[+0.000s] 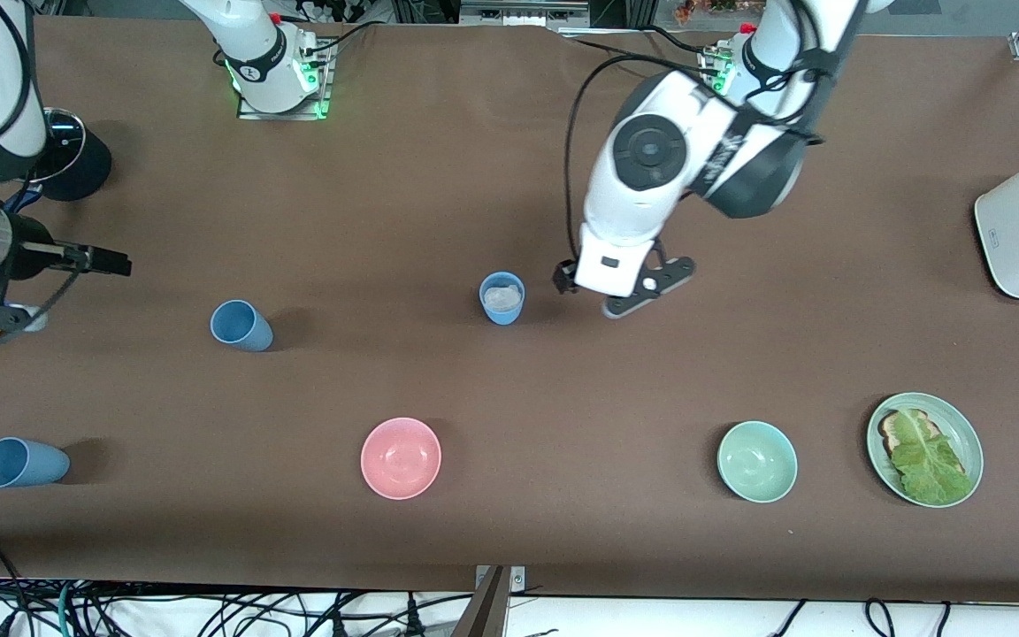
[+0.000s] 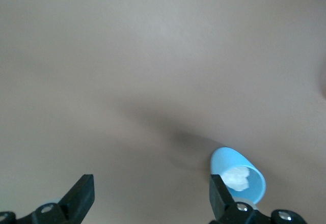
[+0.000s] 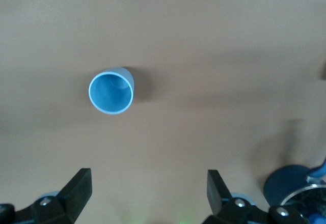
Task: Stack blue cups with both arms
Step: 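Raise the left gripper away while the right gripper reaches the blue cup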
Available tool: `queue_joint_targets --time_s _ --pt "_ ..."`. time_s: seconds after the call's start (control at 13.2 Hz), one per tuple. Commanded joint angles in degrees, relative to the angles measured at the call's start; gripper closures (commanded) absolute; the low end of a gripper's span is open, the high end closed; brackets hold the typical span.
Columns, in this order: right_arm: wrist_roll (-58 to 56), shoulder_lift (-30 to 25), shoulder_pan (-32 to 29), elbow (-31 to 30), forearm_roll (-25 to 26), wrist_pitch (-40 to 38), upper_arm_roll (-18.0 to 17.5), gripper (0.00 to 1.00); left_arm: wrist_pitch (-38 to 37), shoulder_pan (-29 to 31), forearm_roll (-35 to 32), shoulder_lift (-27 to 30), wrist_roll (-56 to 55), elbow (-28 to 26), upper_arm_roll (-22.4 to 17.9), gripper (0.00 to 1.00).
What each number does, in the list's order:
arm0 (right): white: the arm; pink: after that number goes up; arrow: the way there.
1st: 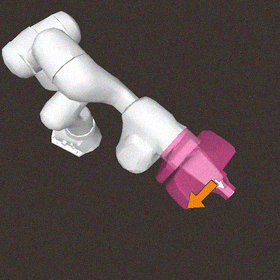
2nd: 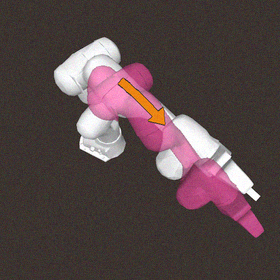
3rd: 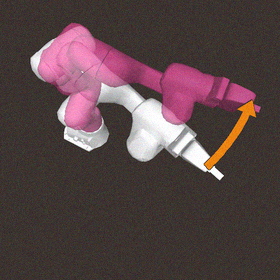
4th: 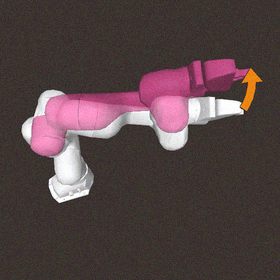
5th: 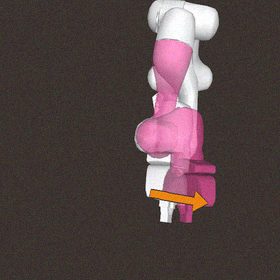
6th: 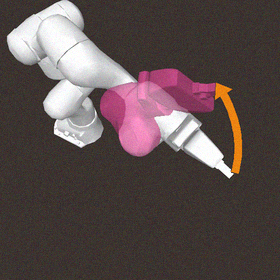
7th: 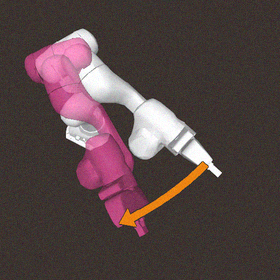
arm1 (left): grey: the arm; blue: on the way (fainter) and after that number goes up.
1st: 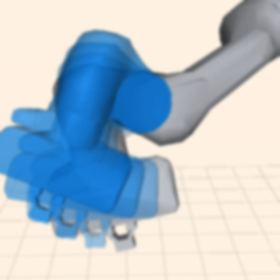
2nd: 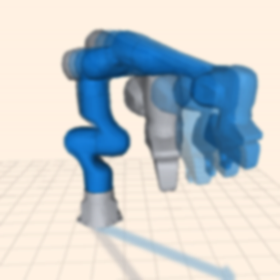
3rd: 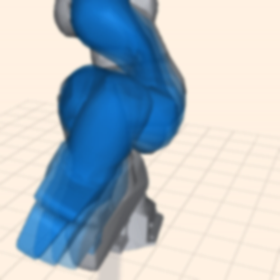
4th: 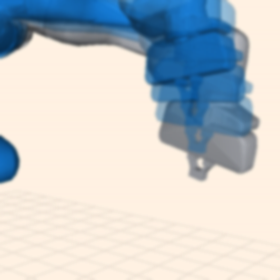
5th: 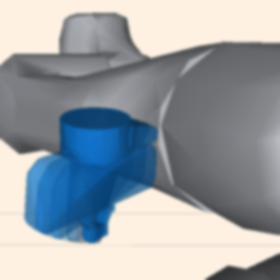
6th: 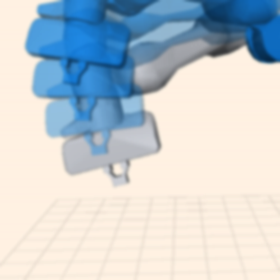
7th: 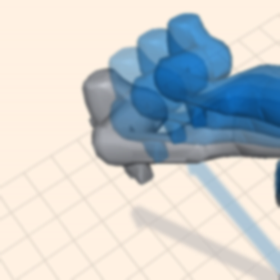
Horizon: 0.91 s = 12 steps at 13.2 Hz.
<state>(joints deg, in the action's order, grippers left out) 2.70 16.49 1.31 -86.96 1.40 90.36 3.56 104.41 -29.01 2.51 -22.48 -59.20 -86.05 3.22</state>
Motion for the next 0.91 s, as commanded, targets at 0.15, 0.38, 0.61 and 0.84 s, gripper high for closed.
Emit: queue_joint_targets --time_s 0.15,0.38,0.61,0.84 --pt "0.2 2.8 0.4 -7.1 -0.4 13.9 -0.3 0.0 -5.4 8.1 -0.3 5.2 17.7 -0.7 -0.1 0.0" --pt "0.3 2.7 0.4 -14.6 -0.5 24.8 -0.5 0.0 -9.8 14.8 -2.2 6.1 32.6 2.8 -0.1 0.0" --pt "0.3 0.5 0.4 -22.2 -0.9 32.0 -1.0 0.0 -10.6 20.8 -2.3 7.0 45.2 3.6 -0.2 0.0" --pt "0.3 -1.4 0.4 -29.0 -1.0 39.2 -1.3 0.0 -10.6 25.2 -2.2 7.4 57.0 3.7 -2.2 0.0"
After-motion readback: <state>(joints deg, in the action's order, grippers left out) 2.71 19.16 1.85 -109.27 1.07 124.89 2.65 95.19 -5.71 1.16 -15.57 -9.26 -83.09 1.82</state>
